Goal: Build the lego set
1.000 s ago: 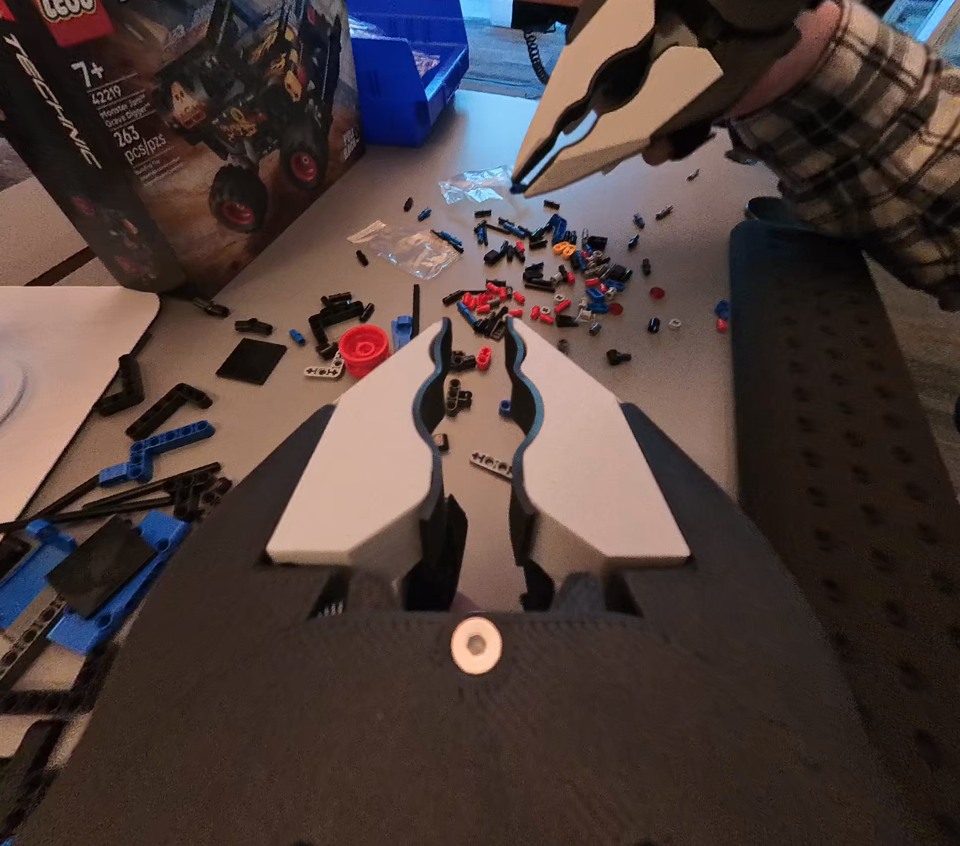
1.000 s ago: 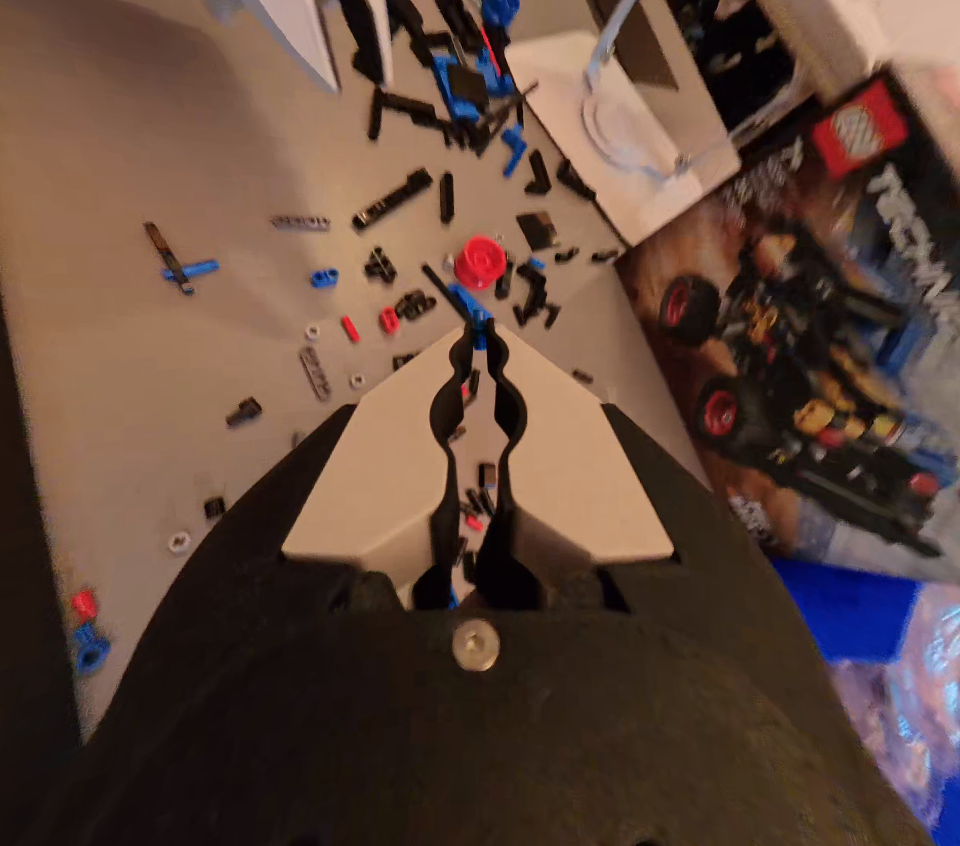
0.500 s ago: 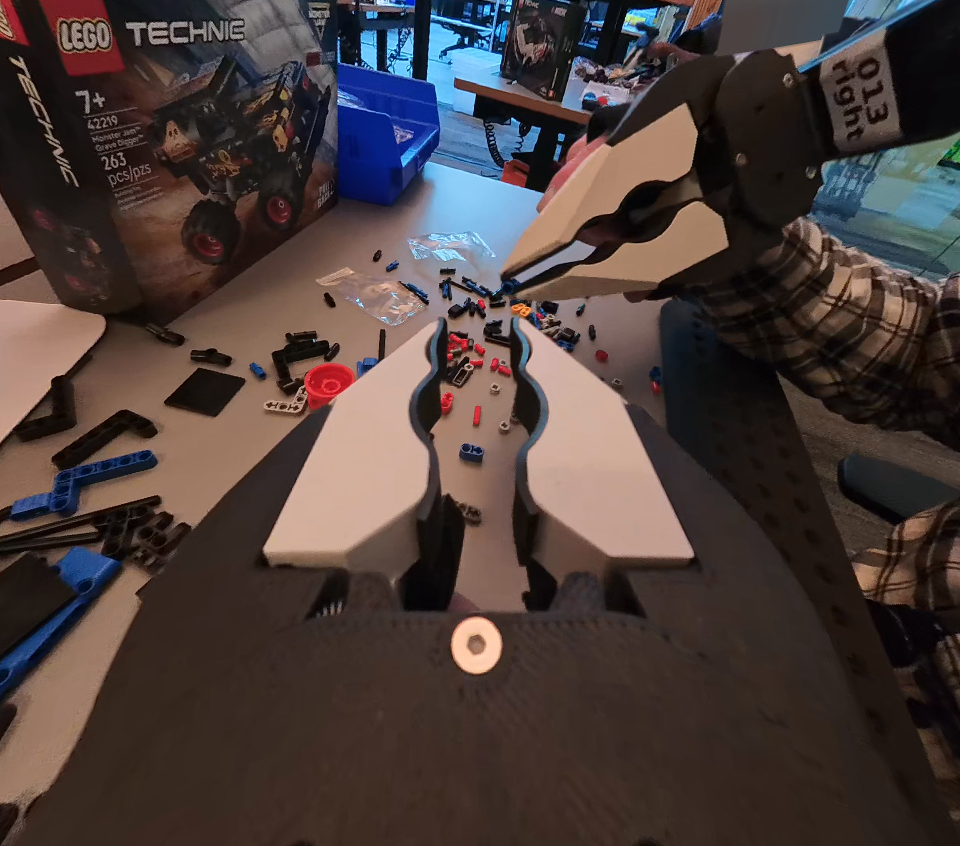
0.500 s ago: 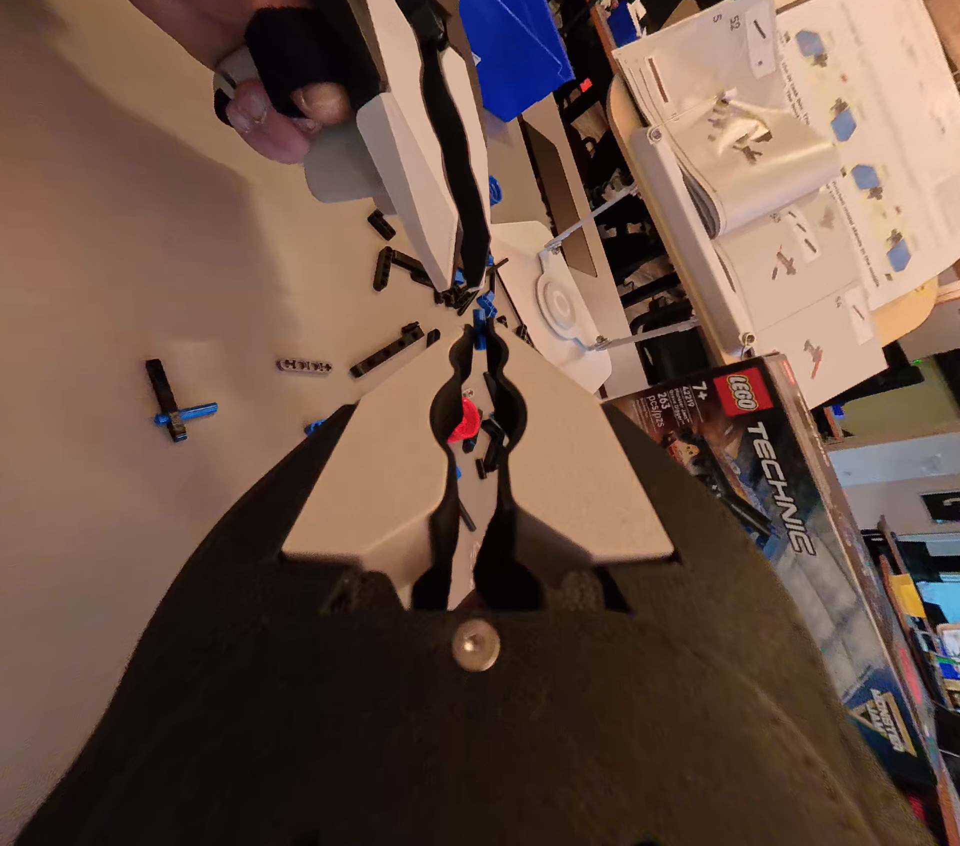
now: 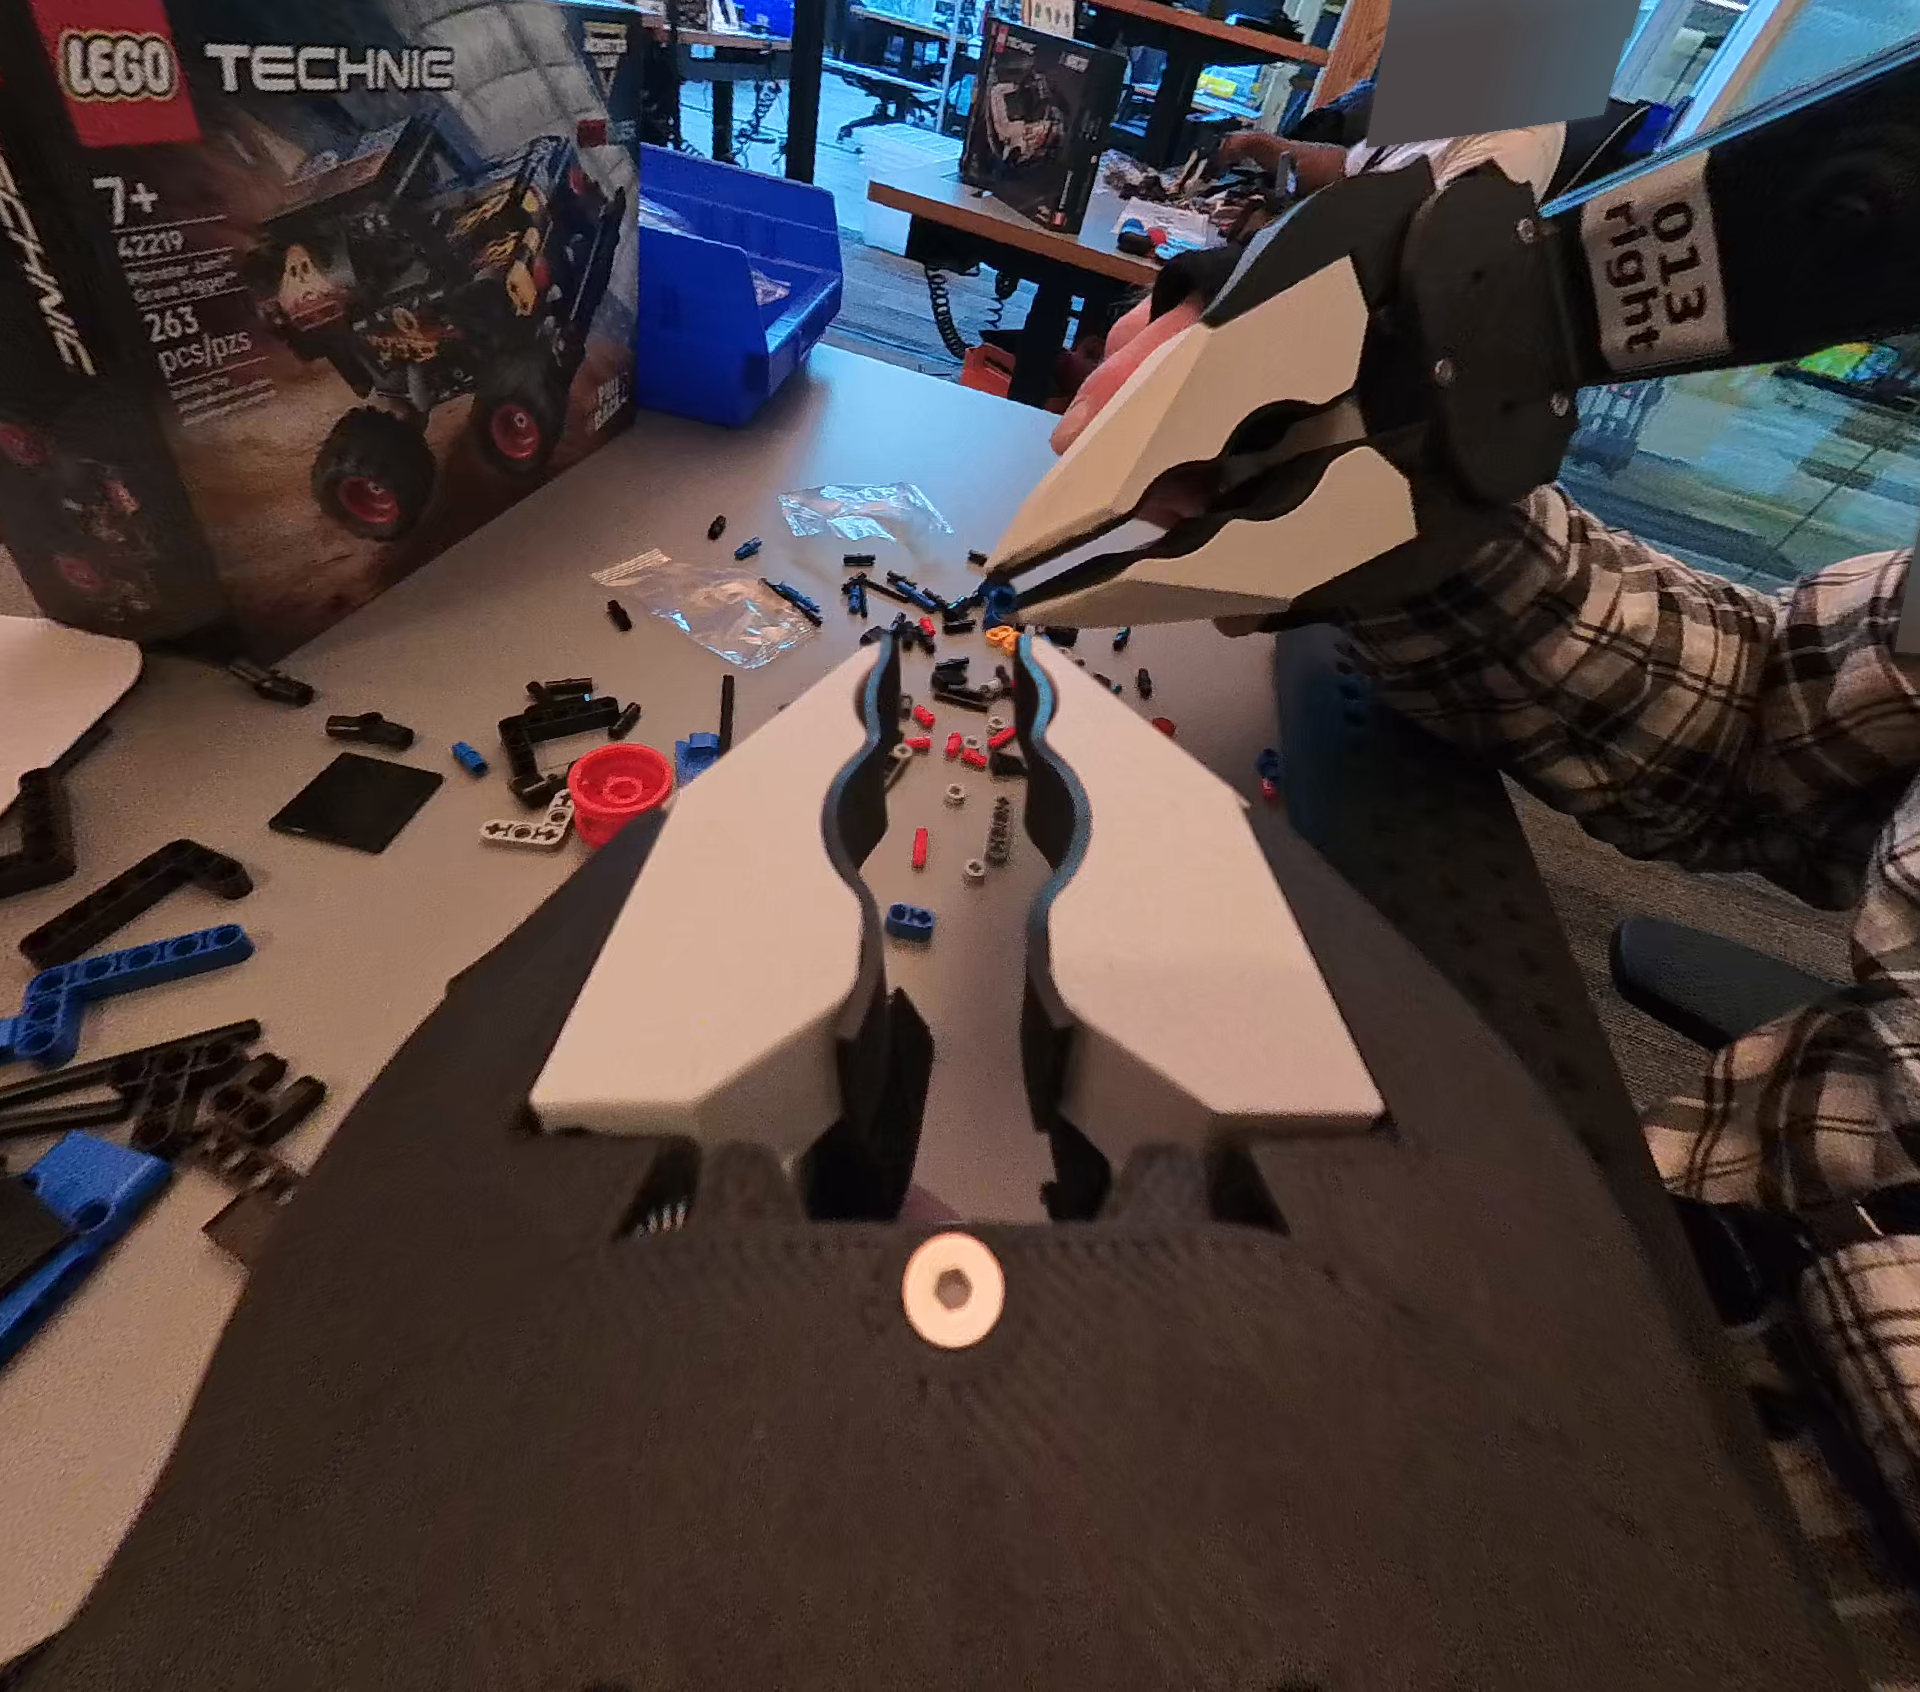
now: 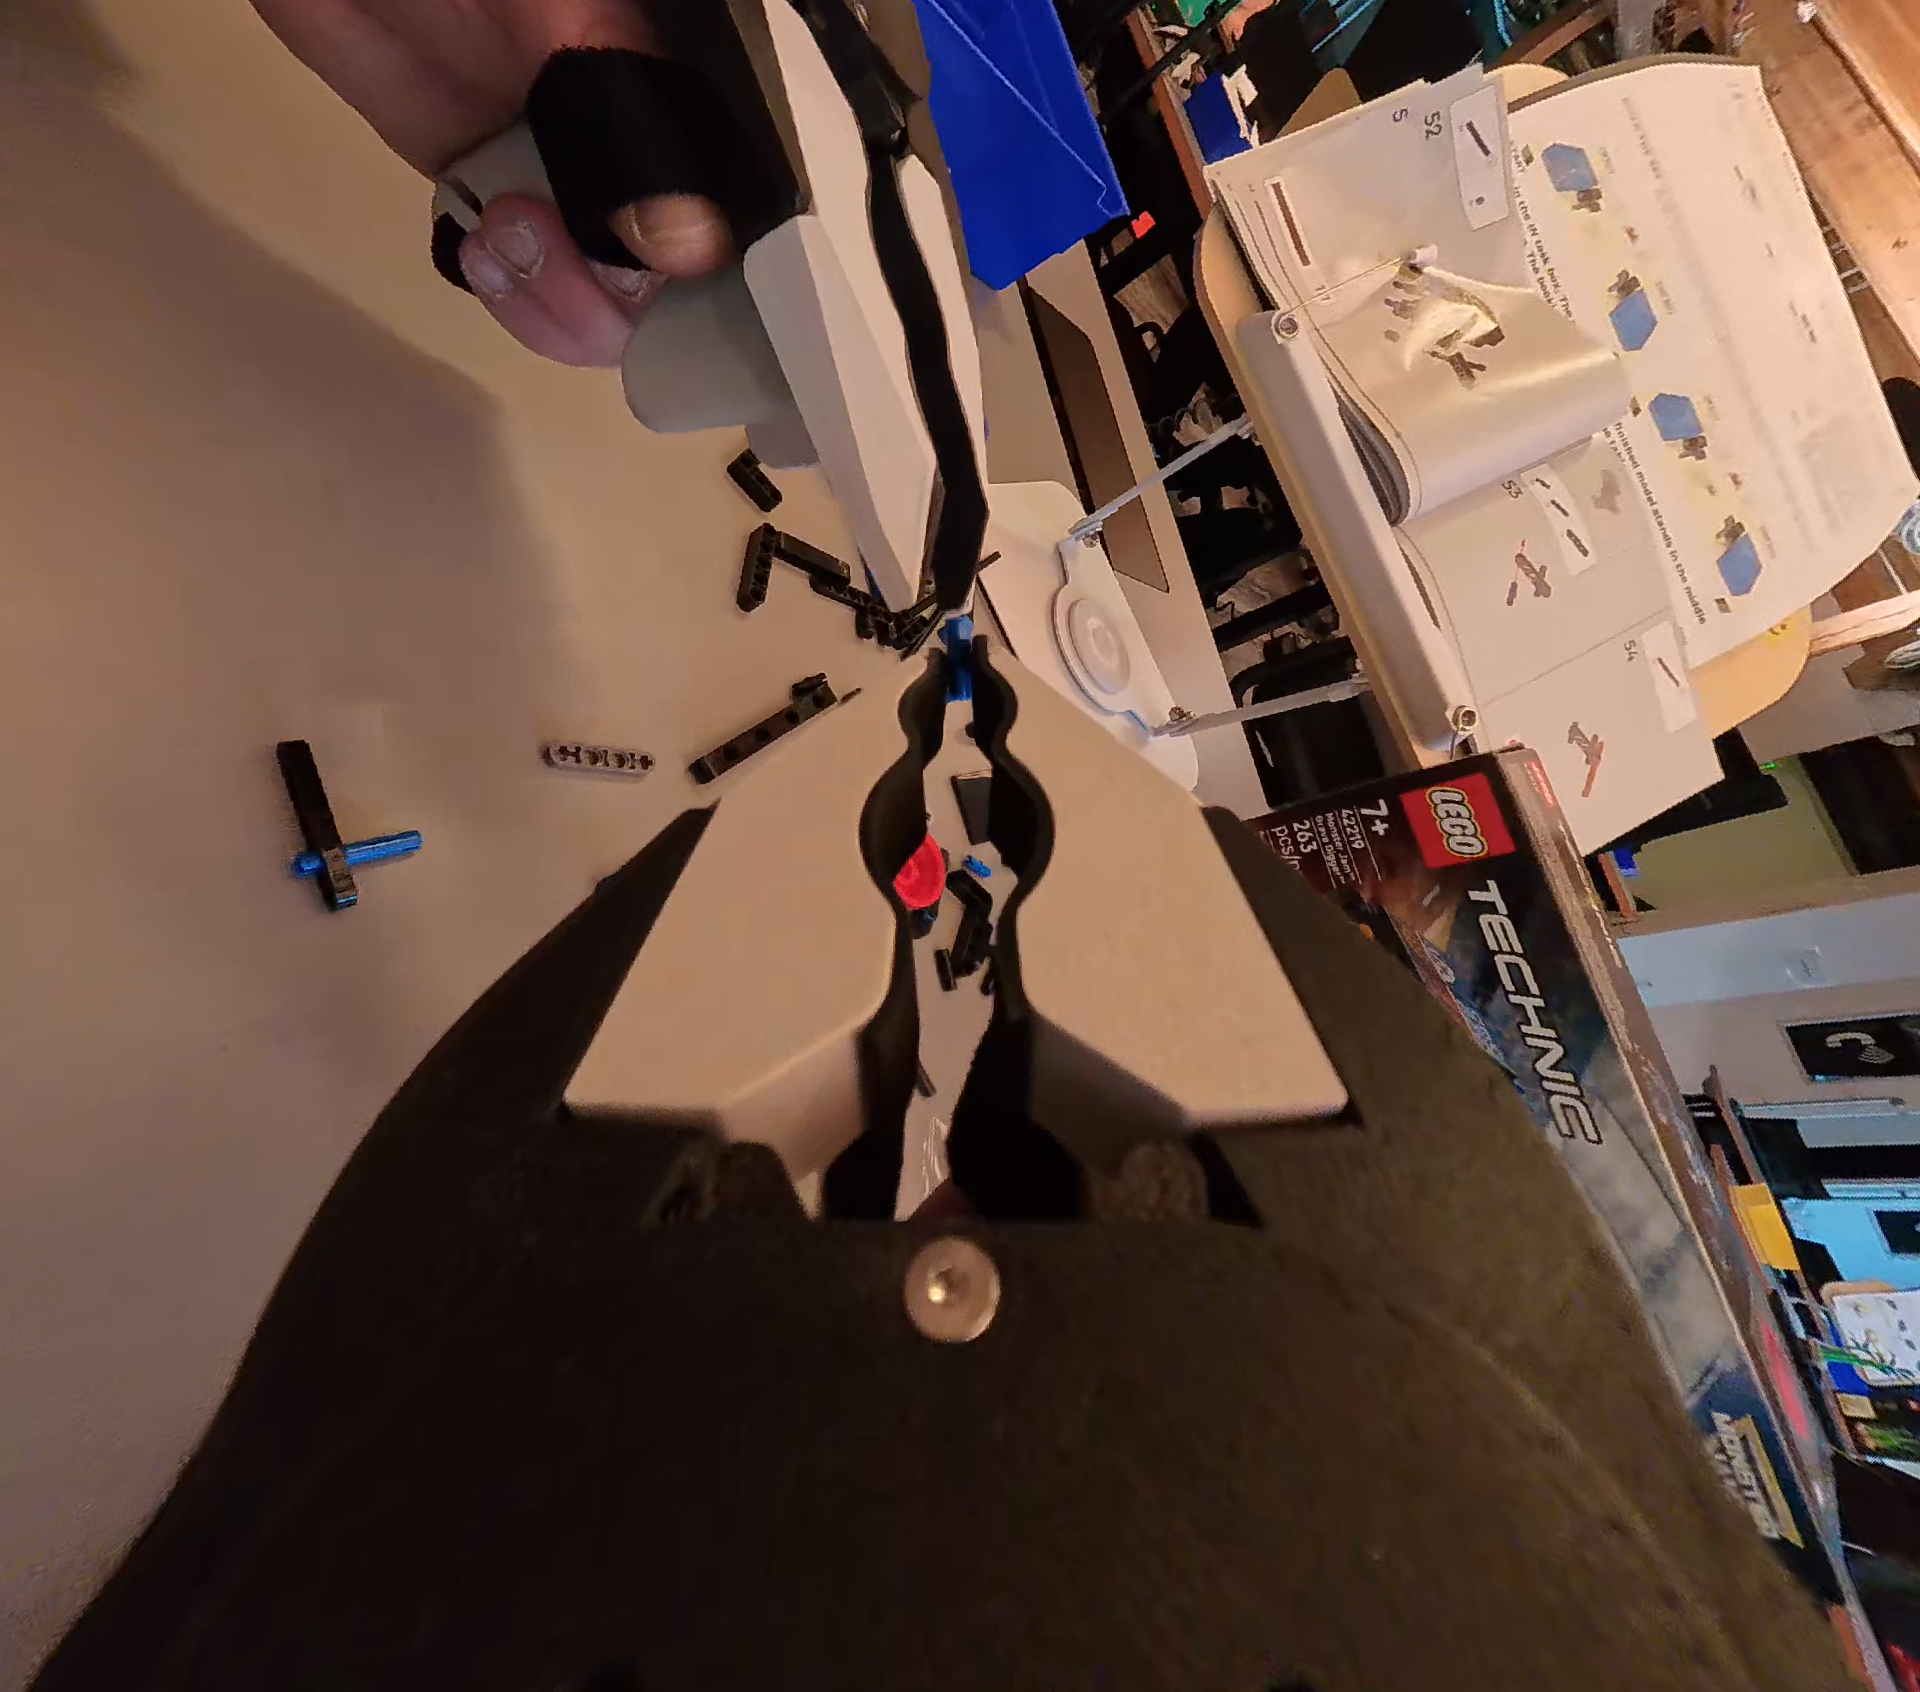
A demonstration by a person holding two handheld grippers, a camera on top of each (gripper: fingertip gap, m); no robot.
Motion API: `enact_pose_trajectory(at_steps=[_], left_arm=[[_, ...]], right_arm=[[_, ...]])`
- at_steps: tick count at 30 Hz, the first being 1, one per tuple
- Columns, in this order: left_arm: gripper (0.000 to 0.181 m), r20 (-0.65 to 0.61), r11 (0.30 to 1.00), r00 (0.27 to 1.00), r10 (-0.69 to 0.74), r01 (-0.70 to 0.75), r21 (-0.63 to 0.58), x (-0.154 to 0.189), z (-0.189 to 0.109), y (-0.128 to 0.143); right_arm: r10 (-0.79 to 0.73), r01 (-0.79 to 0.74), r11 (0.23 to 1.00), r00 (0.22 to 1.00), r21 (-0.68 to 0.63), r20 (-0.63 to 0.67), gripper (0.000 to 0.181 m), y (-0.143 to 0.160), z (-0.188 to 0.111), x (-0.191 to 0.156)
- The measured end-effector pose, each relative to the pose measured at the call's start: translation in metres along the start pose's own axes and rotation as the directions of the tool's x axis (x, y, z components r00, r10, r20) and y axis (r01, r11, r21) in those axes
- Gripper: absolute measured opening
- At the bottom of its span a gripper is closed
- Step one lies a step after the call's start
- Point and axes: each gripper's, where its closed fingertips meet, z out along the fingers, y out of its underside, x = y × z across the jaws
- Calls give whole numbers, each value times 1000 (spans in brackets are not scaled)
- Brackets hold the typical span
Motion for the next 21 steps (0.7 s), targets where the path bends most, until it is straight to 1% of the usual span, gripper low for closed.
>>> enact_pose_trajectory(at_steps=[4, 7, 14, 19, 21], left_arm=[[14, -22, 1000, 1000, 10, -10, 4, 6, 2, -1], [2, -34, 999, 999, 37, -37, 11, 11, 2, -3], [2, -39, 999, 998, 48, -47, 17, 13, 1, -4], [8, -15, 997, 996, 83, -83, -2, 11, -2, -6], [10, -20, 997, 997, 75, -75, 2, 10, -5, -7]], right_arm=[[-31, 31, 1000, 999, 5, 5, 1, -3, 2, -4], [-58, 58, 998, 998, -7, -1, 1, -4, 3, -4], [-90, 89, 996, 996, -13, -7, 1, -6, 3, -4], [-90, 90, 995, 996, -35, 2, 1, -1, 2, -3], [-74, 75, 997, 997, -37, 19, 1, 1, 0, -4]])
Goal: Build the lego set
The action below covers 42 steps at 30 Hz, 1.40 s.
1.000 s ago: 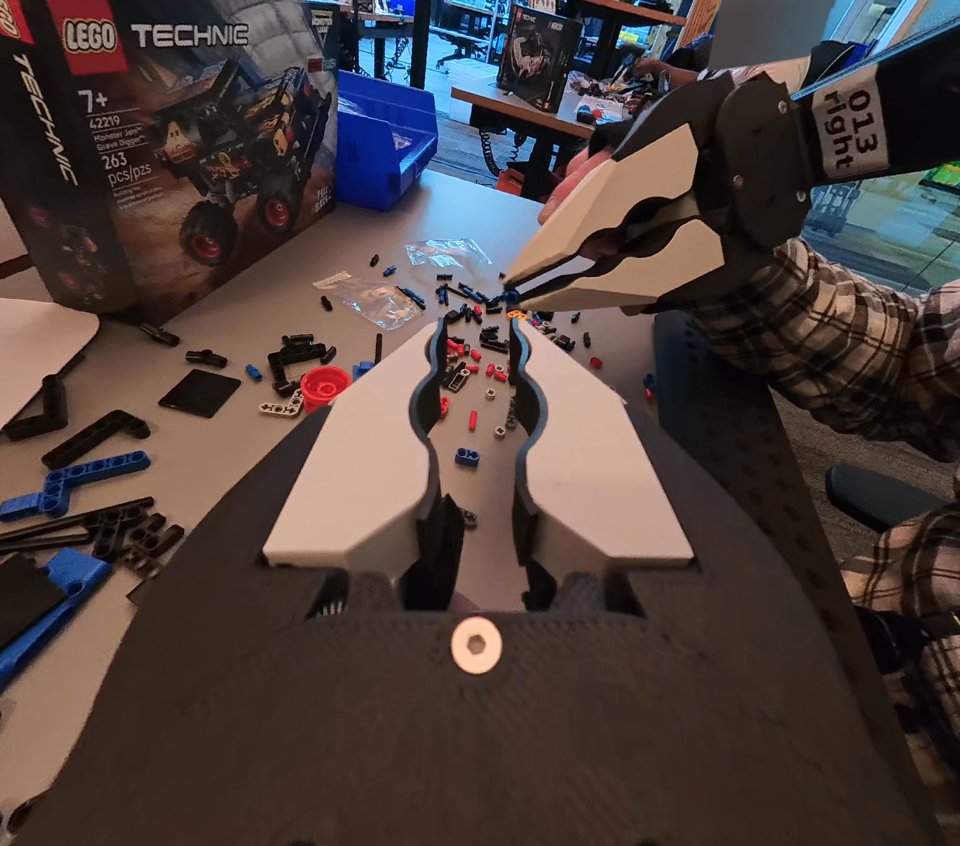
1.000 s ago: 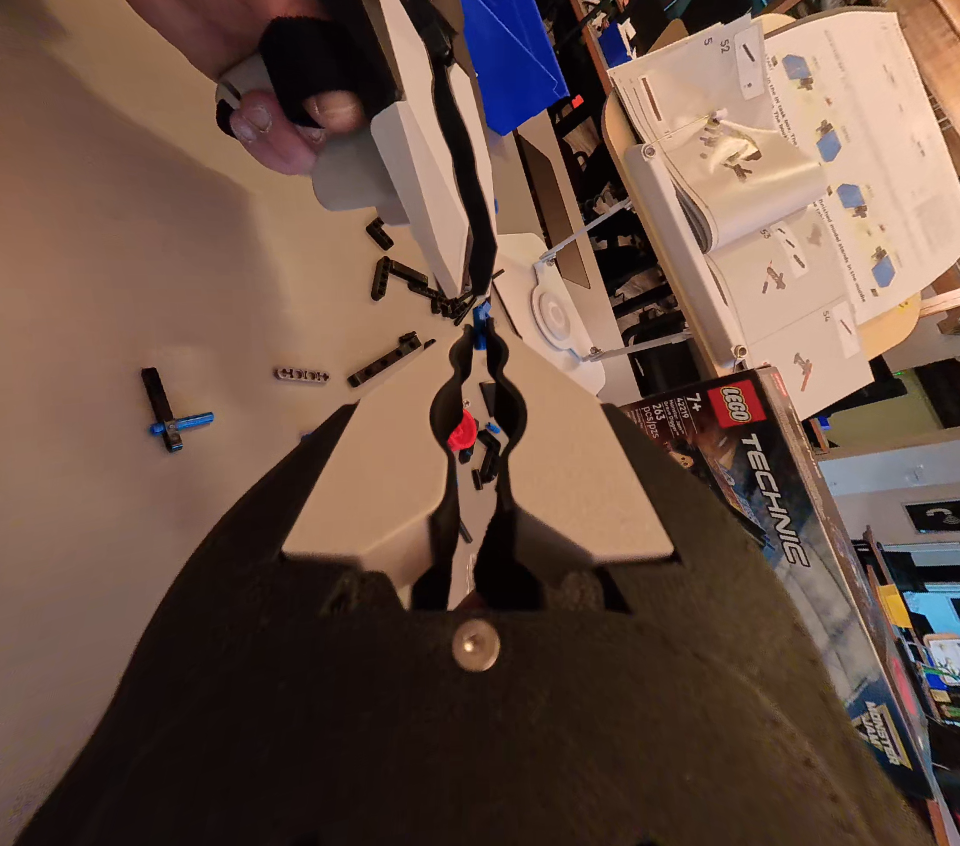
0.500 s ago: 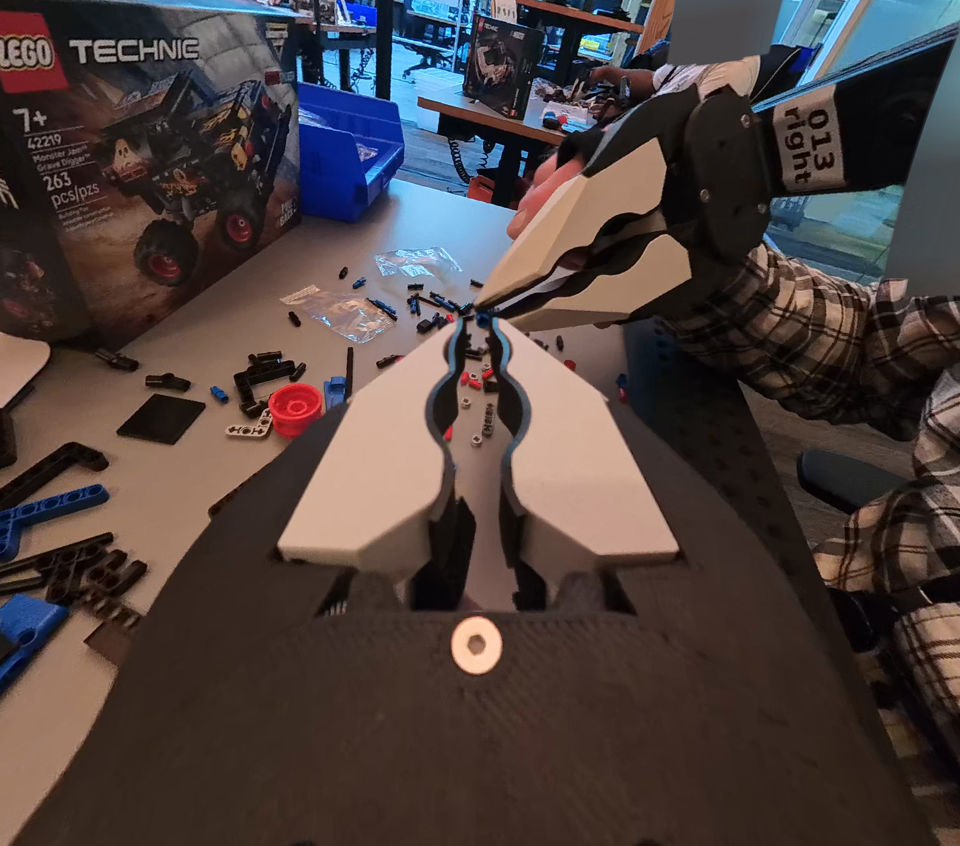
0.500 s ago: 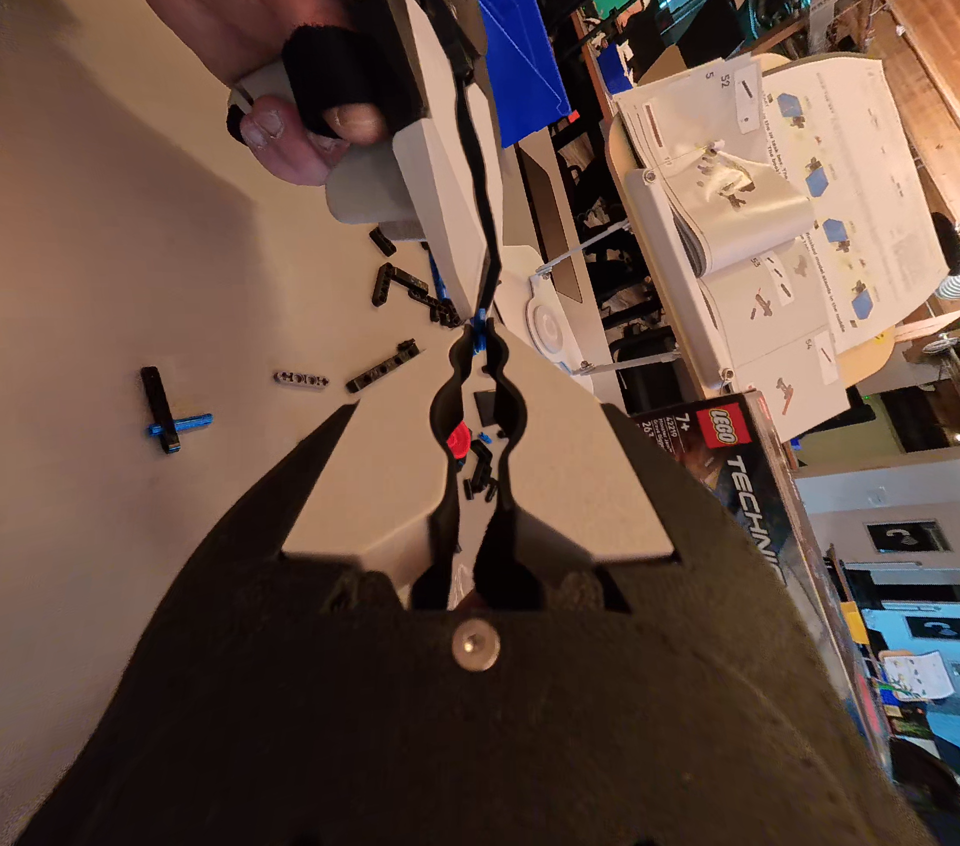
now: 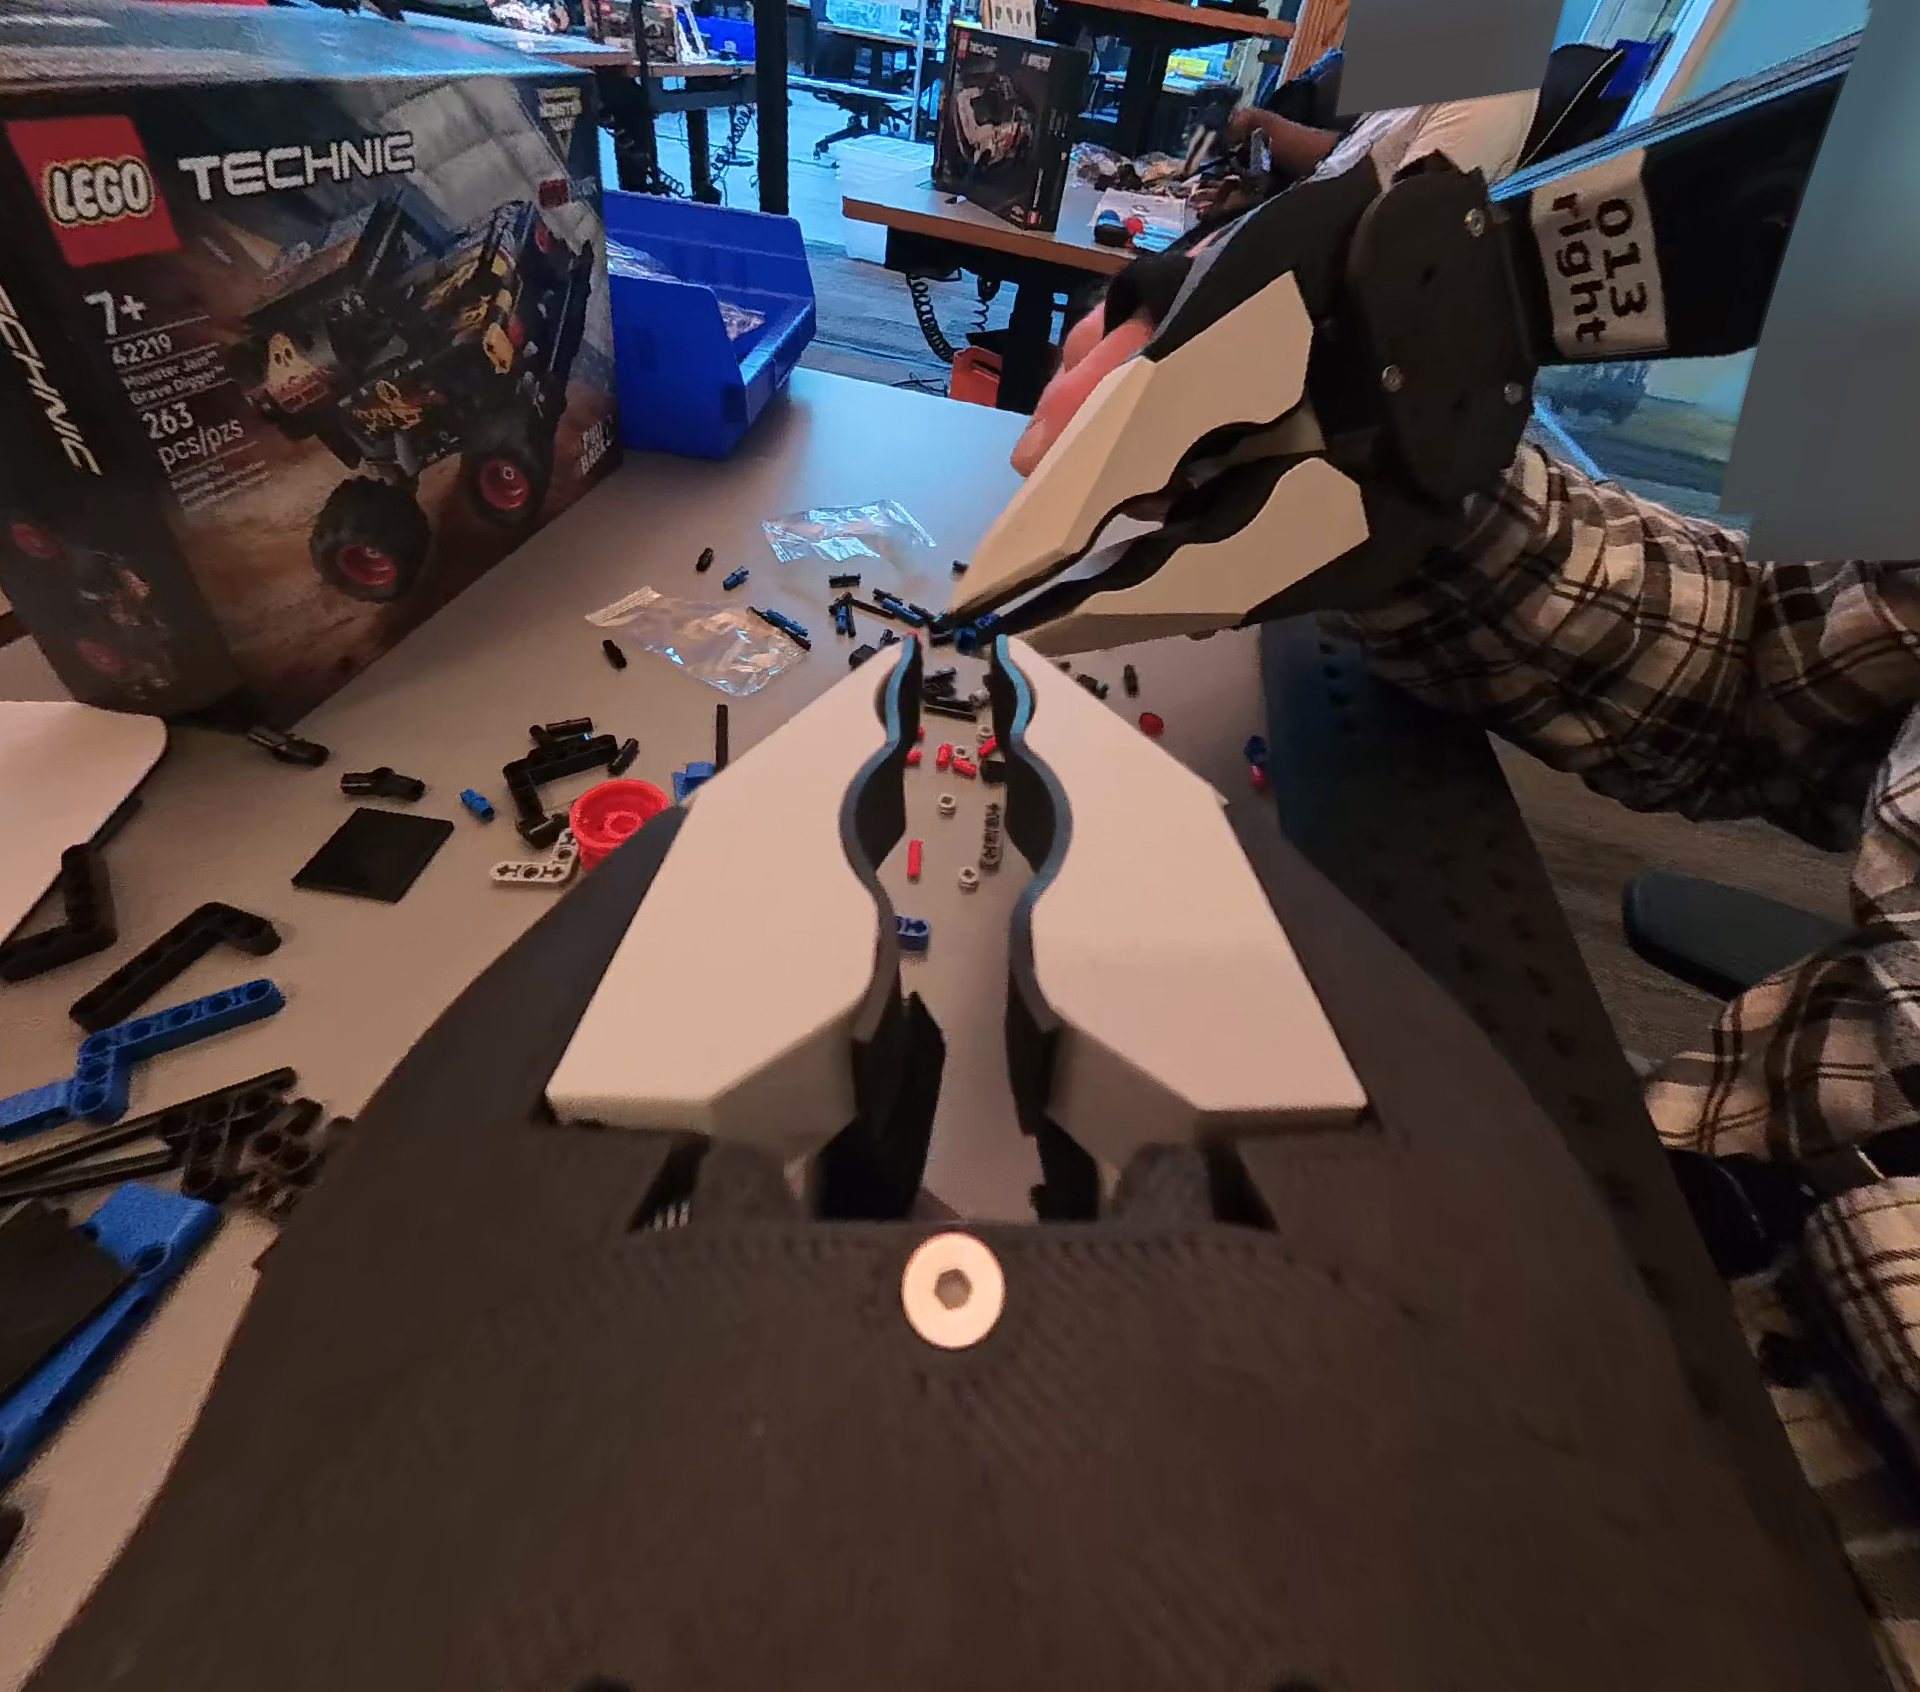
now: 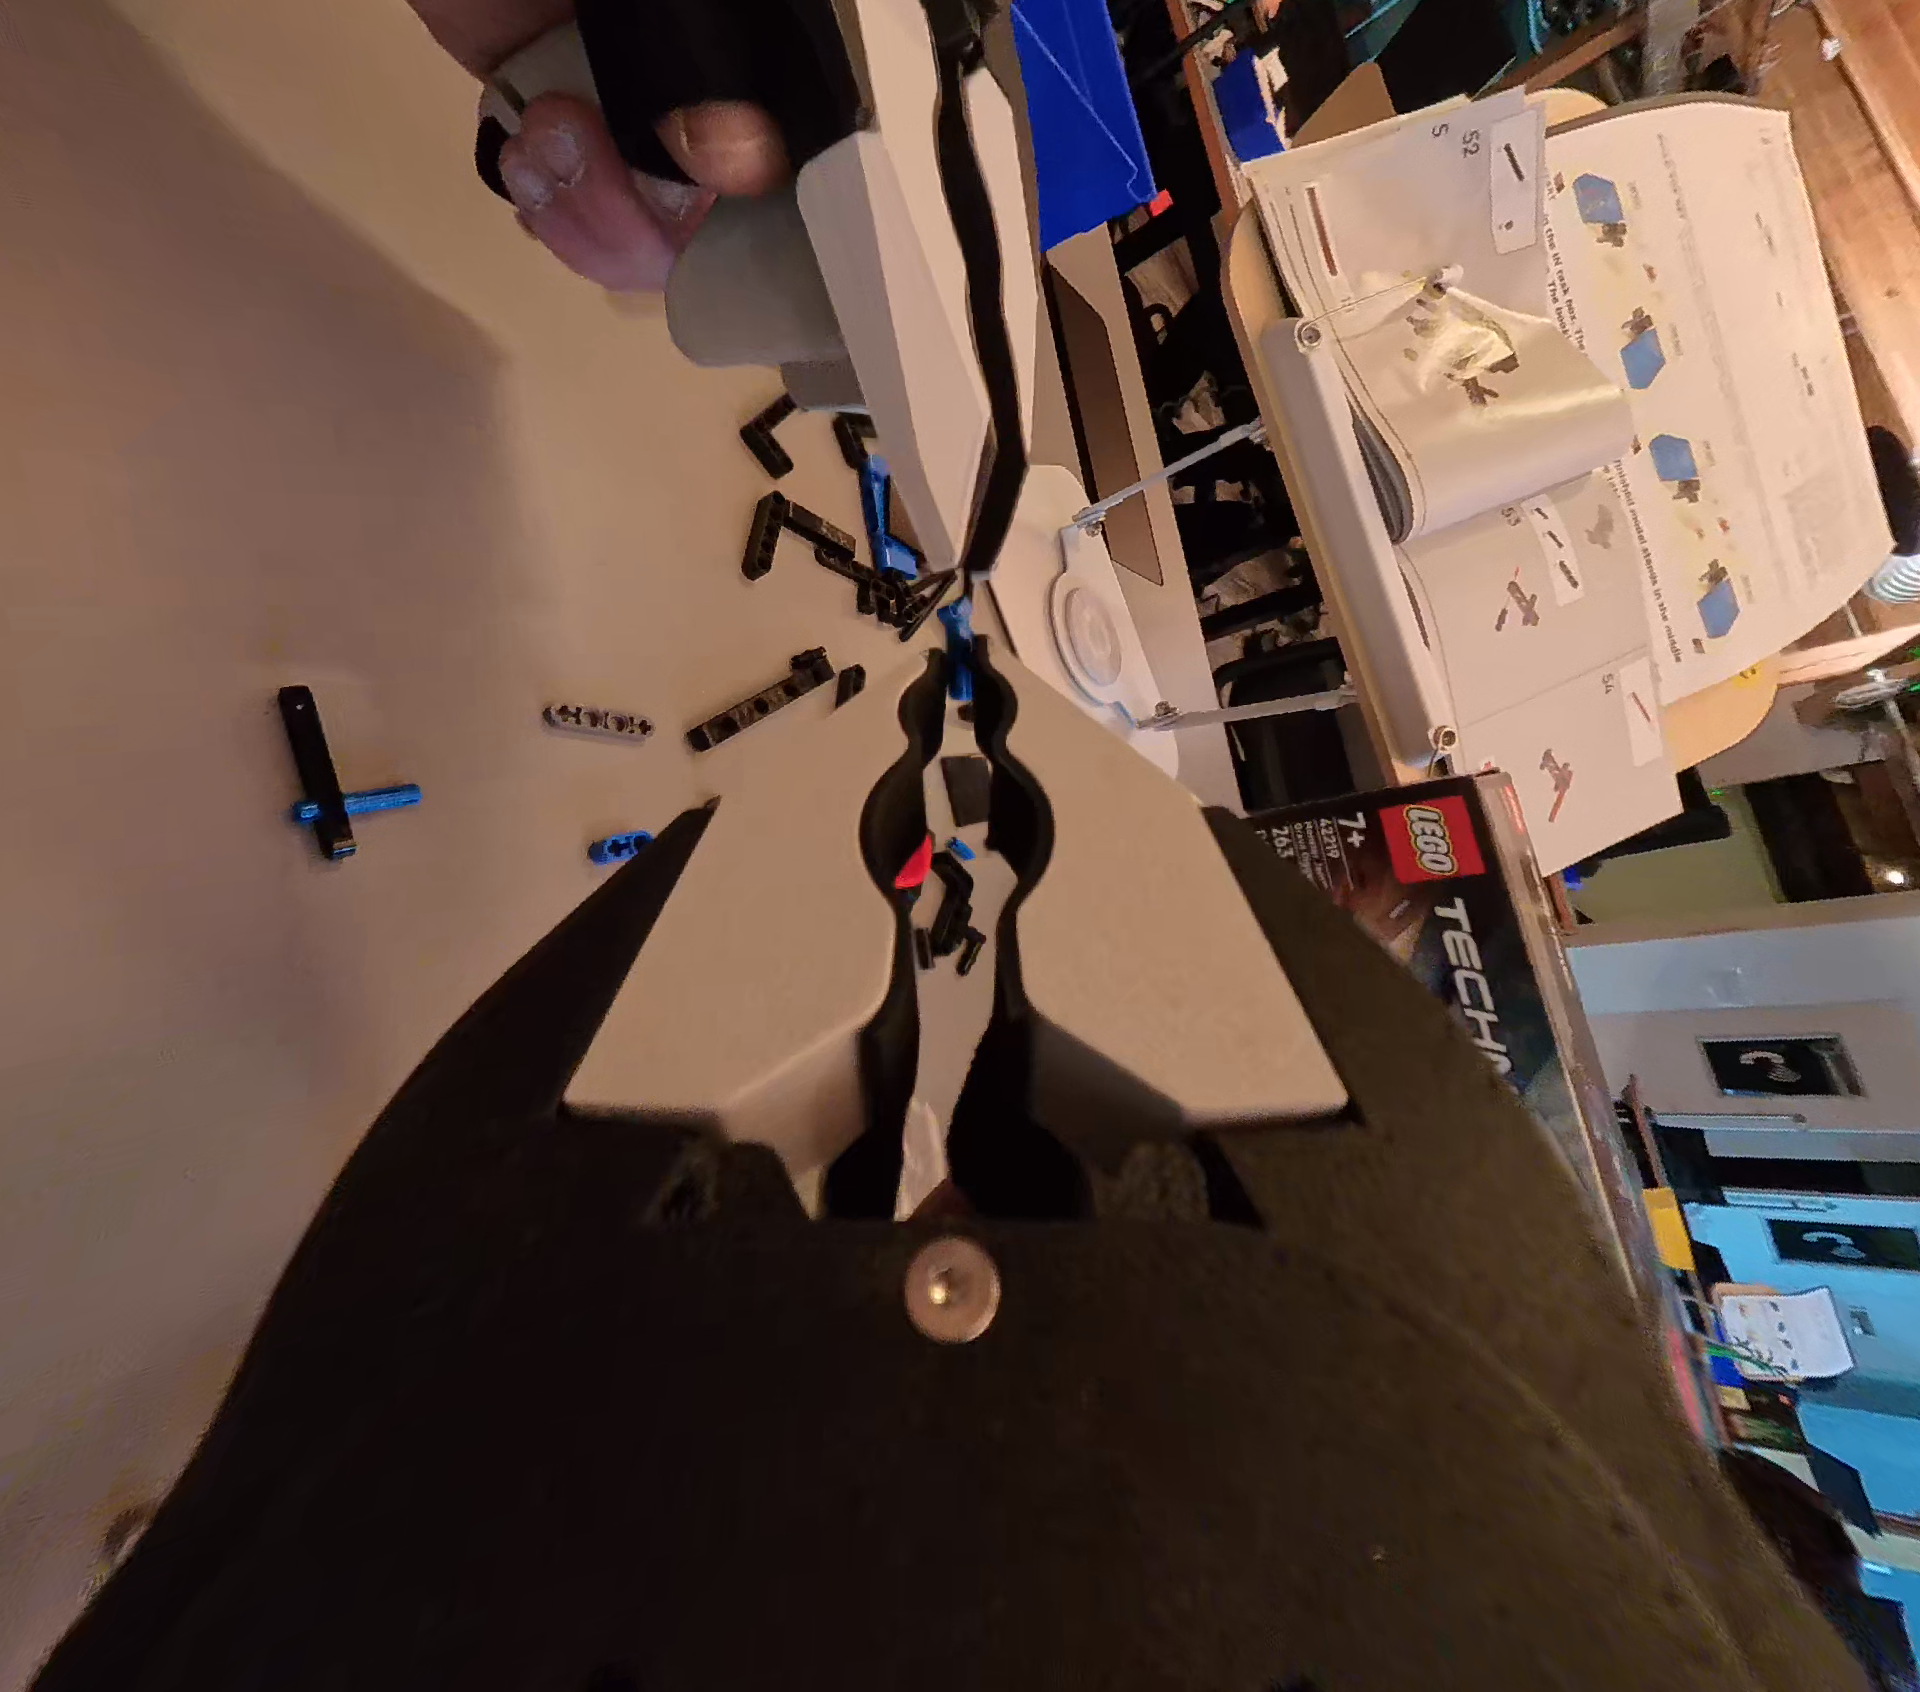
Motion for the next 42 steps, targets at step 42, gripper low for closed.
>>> enact_pose_trajectory(at_steps=[42], left_arm=[[2, 37, 994, 998, 47, -43, -103, -4, 13, 22]], right_arm=[[41, -43, 997, 998, 70, 39, 2, 3, 13, -16]])
